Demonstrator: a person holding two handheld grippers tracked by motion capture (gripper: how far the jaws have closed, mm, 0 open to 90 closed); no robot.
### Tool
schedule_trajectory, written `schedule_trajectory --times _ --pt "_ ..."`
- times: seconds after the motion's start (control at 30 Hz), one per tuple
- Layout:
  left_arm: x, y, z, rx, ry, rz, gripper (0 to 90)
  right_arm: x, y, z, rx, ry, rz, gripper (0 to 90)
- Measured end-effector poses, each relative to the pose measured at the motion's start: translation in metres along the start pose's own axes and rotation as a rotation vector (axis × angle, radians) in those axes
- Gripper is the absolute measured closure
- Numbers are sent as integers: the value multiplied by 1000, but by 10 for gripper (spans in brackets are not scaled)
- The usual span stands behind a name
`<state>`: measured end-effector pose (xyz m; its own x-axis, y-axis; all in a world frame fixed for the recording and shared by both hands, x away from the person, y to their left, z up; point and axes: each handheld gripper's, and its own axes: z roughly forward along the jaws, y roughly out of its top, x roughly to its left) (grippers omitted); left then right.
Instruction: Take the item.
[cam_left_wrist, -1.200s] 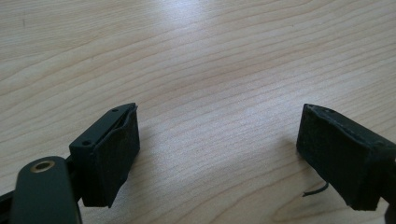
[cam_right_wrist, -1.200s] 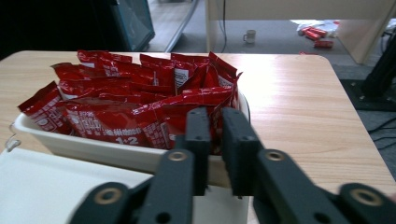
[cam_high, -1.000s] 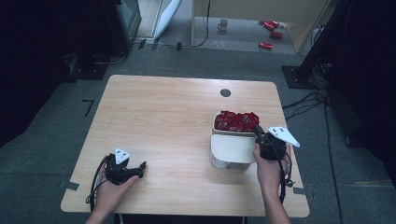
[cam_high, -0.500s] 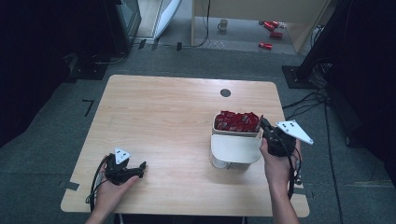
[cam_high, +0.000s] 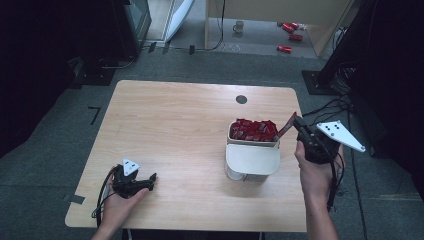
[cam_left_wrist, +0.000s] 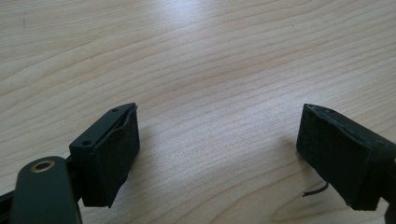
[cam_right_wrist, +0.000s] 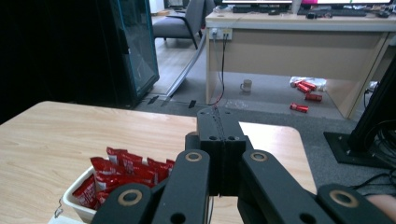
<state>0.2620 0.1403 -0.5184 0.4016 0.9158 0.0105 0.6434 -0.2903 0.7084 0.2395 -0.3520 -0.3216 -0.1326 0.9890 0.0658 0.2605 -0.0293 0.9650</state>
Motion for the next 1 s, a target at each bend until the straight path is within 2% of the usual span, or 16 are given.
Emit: schedule_trajectory --times 0.27,0.53,0.73,1.0 --pt "0 0 0 2 0 3 137 -4 19 -14 -39 3 -11 900" --pt "0 0 0 4 0 5 137 -11 29 -26 -63 -8 -8 900" --pt "0 0 0 1 0 3 137 -14 26 -28 -53 -27 -20 900" --pt "0 0 0 1 0 1 137 -20 8 -22 -19 -44 -11 900"
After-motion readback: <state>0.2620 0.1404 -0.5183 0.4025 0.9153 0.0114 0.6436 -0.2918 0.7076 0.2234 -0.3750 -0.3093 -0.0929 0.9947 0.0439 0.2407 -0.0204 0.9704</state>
